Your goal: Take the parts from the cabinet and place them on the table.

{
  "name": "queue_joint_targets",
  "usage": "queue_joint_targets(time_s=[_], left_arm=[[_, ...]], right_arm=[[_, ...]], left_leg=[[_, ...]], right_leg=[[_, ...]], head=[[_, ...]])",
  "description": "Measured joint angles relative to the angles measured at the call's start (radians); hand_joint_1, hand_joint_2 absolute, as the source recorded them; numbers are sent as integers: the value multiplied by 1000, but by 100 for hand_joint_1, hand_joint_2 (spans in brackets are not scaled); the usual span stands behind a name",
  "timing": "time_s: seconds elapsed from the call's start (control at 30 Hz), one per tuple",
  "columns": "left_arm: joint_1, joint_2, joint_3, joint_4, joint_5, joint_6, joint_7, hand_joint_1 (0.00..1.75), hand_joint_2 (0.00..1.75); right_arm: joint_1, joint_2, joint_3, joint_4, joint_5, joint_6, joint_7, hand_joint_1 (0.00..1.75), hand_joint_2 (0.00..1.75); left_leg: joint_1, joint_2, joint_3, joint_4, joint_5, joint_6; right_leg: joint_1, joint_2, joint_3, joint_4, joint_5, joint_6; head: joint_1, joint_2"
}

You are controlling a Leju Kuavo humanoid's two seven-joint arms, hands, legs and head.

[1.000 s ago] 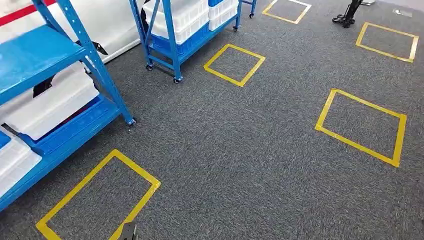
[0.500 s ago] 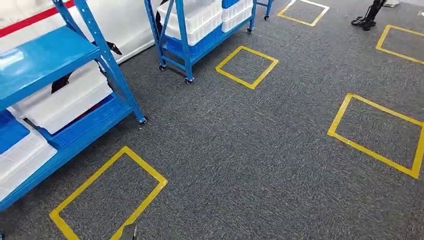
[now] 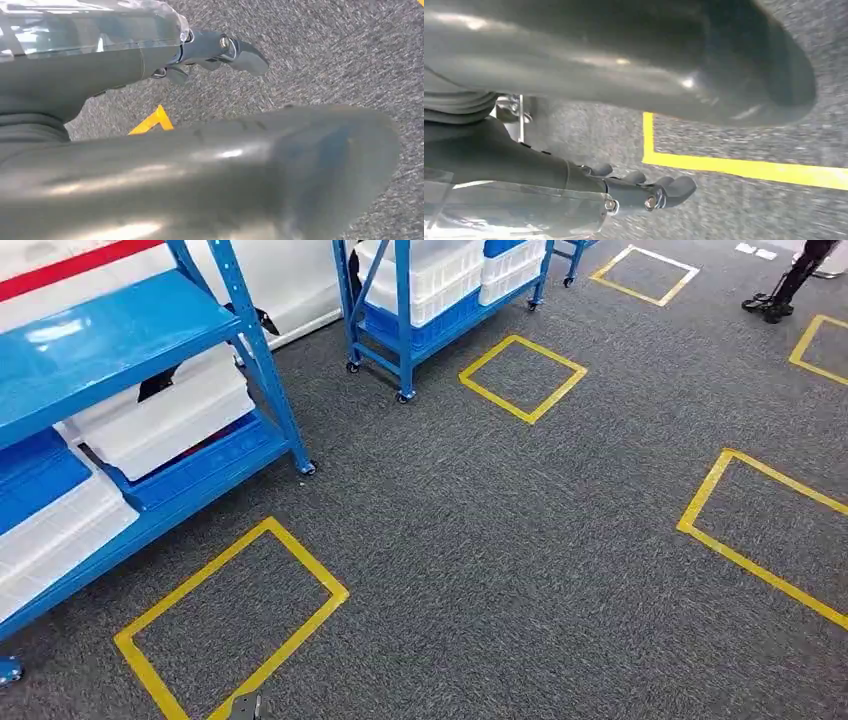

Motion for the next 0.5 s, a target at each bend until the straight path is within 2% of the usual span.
queue_joint_targets(time_s=[0.03, 0.07, 0.1, 0.13, 0.17, 0.2, 0.23, 0.27, 0.3, 0.37, 0.4, 0.43, 0.47, 0.5], left_arm=[[-1, 0, 0, 0, 0, 0, 0, 0, 0], [0, 0, 0, 0, 0, 0, 0, 0, 0], [1, 0, 1, 0, 0, 0, 0, 0, 0], [1, 0, 1, 0, 0, 0, 0, 0, 0], [1, 0, 1, 0, 0, 0, 0, 0, 0], [0, 0, 1, 0, -1, 1, -1, 0, 0], [0, 0, 1, 0, -1, 2, -2, 0, 0], [0, 0, 1, 0, 0, 2, -3, 0, 0], [-1, 0, 2, 0, 2, 2, -5, 0, 0], [-1, 0, 5, 0, 3, 2, -7, 0, 0], [0, 0, 6, 0, 4, 2, -7, 0, 0], [0, 0, 6, 0, 5, 2, -7, 0, 0], [-1, 0, 7, 0, 7, 2, -7, 0, 0], [-3, 0, 8, 0, 14, 2, -7, 0, 0]], right_arm=[[1, 0, 0, 0, 0, 1, 1, 0, 0], [1, 0, 0, 0, 0, 2, 2, 0, 0], [2, 0, 0, 0, 0, 2, 4, 0, 0], [3, 0, 0, 0, 0, 2, 5, 0, 0], [4, 0, -1, 0, 0, 3, 6, 0, 0], [7, 0, -1, 0, 0, 3, 7, 0, 0], [8, -1, -1, 0, 0, 3, 7, 0, 0], [9, -1, -1, 1, 0, 3, 7, 0, 0], [9, -1, -2, 1, 0, 3, 7, 0, 0], [8, -1, -2, 1, 0, 3, 7, 0, 0], [7, -1, -2, 1, 0, 4, 8, 0, 0], [6, 0, -2, 1, 1, 5, 9, 0, 0], [8, 0, -2, 1, 2, 6, 9, 0, 0], [9, -1, -2, 1, 3, 6, 9, 0, 0]], left_leg=[[-1, -5, -2, 0, 0, 0], [-2, -10, -2, 1, 0, 1], [-3, -15, -2, 2, 0, 0], [-3, -21, -1, 3, 0, 0], [-2, -30, 0, 6, -2, -2], [-2, -38, 1, 9, -4, -5], [-1, -45, 3, 12, -7, -9], [-4, -47, -1, 13, -10, -15], [-6, -51, -5, 17, -10, -20], [-2, -54, -5, 13, -9, -31], [-3, -58, -5, 11, -9, -37], [-2, -53, -6, 20, -18, -44], [-1, -35, -18, 52, -43, -46], [-1, -25, -51, 122, -85, -49]], right_leg=[[-2, 5, -40, 85, -40, 3], [-3, 6, -74, 155, -66, 6], [-4, 7, -94, 193, -68, 8], [-5, 7, -89, 177, -45, 8], [-7, 8, -61, 117, -1, 7], [-7, 12, -20, 29, 48, 4], [-8, 23, 24, -65, 91, 1], [-7, 53, 44, -106, 78, -1], [-4, 44, 41, -113, 86, -6], [-1, 38, 40, -109, 84, -13], [-1, 34, 41, -112, 85, -20], [-7, 25, 45, -121, 91, -31], [-6, 20, 46, -123, 90, -37], [-6, 14, 45, -123, 89, -42]], head=[[0, 0], [0, 0], [0, 0], [0, 0], [0, 0], [0, 0], [0, 0], [0, 0], [0, 0], [0, 0], [0, 0], [0, 0], [0, 0], [0, 0]])
